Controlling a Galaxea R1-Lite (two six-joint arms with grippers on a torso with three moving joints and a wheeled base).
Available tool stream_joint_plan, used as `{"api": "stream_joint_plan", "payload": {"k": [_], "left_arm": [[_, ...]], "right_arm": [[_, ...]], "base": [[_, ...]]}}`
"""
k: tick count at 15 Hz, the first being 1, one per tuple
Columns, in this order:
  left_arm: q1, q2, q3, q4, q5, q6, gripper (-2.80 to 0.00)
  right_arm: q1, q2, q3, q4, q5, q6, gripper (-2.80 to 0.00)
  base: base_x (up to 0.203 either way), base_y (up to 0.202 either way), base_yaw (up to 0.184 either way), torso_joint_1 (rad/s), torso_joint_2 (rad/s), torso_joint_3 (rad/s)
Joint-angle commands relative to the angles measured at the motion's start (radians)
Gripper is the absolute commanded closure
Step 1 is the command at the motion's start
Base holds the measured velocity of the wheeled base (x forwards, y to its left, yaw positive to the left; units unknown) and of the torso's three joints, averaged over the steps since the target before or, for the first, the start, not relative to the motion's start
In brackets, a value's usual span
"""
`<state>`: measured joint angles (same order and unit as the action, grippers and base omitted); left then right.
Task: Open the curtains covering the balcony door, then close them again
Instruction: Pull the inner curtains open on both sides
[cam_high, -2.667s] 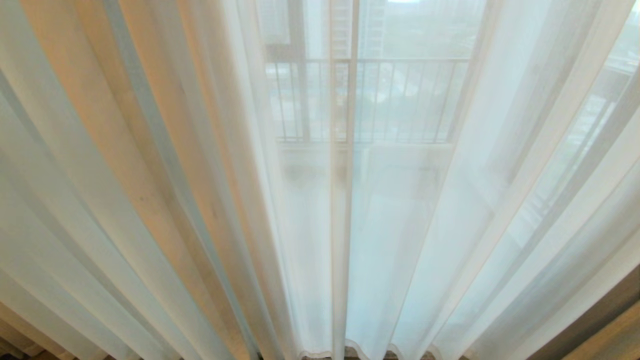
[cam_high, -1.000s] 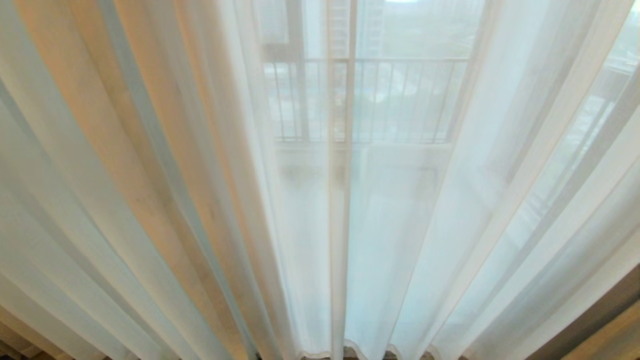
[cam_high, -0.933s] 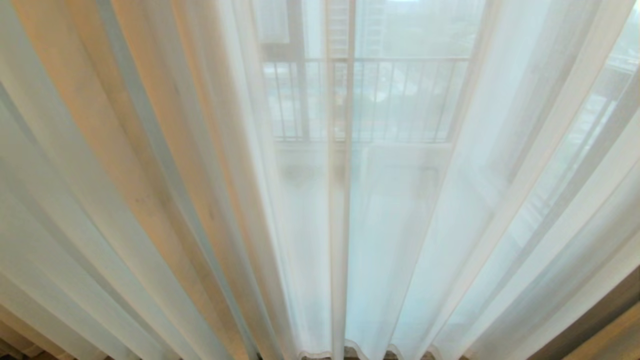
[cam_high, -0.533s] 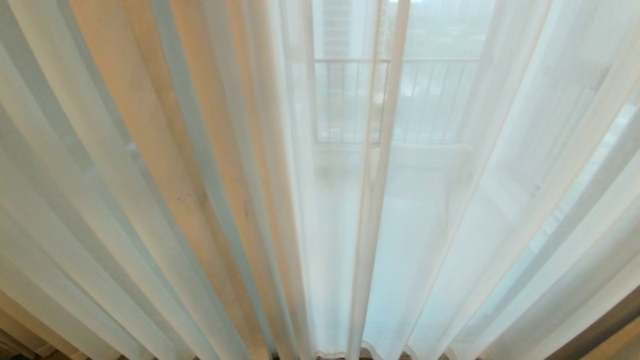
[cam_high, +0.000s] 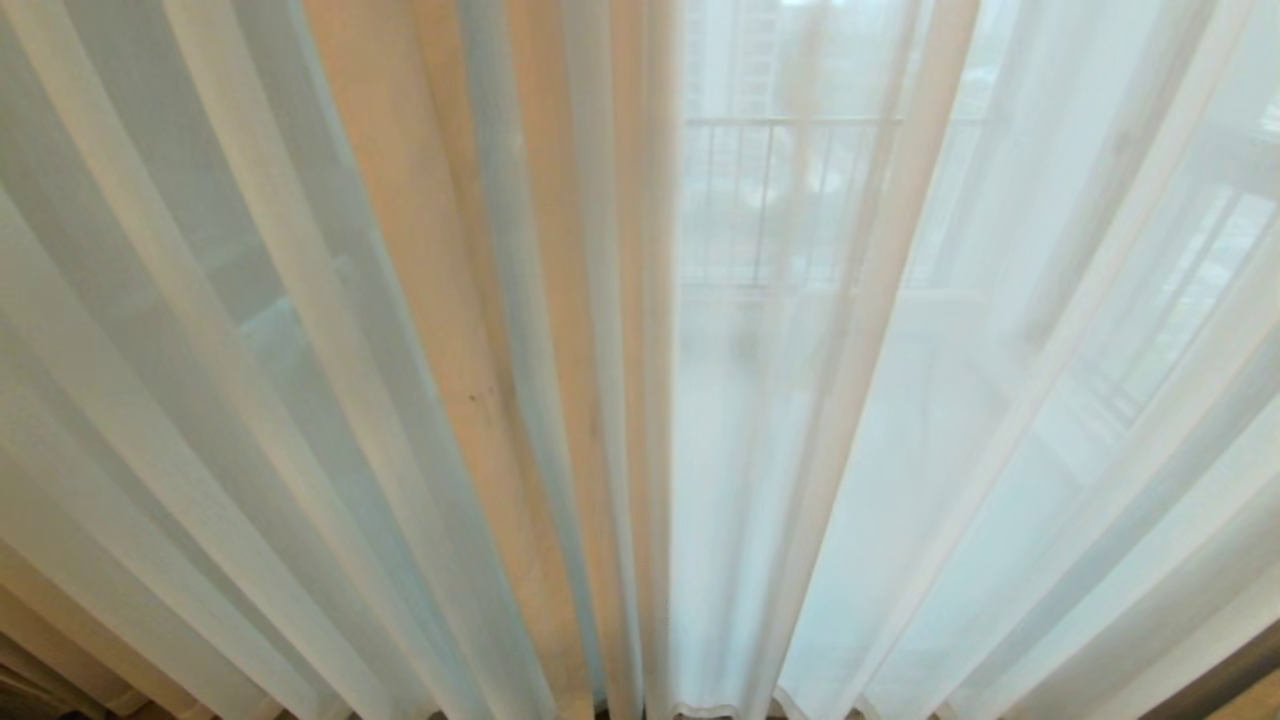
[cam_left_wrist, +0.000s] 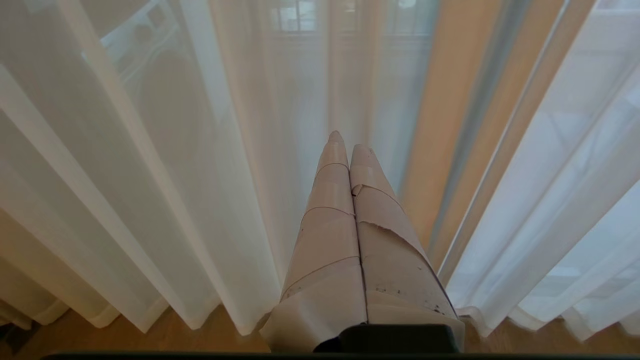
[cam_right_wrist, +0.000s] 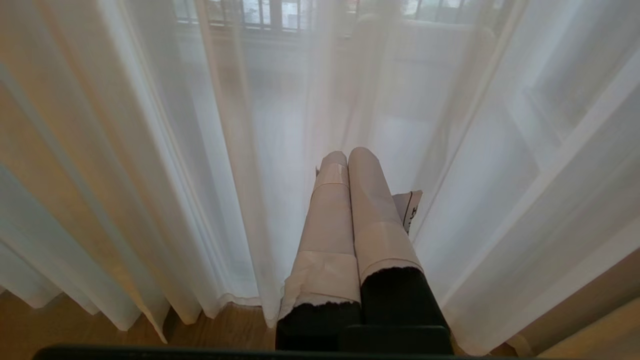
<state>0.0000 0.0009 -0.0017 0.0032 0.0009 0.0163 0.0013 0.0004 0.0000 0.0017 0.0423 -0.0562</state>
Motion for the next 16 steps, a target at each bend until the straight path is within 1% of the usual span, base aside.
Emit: {"api": "stream_joint_plan", "payload": {"k": [1,2,16], "left_arm": [[0.0,0.001,0.002,0.0,0.001,0.001,0.0],[0.0,0.001,0.002,0.0,0.001,0.001,0.0],[0.0,0.001,-0.001,0.007,-0.004,0.008,0.0]], "right_arm": [[0.0,0.0,0.0,0.0,0.001,-0.001,0.0],[0.0,0.0,0.0,0.0,0.001,-0.001,0.0],[0.0,0.0,0.0,0.0,0.001,-0.001,0.0]], "base": [[0.0,0.158,-0.002,0.0,0.0,0.002],[0.0,0.11,-0.004,0.002,0.0,0.002],[0.0,0.0,0.0,0.0,0.0,0.0]]}}
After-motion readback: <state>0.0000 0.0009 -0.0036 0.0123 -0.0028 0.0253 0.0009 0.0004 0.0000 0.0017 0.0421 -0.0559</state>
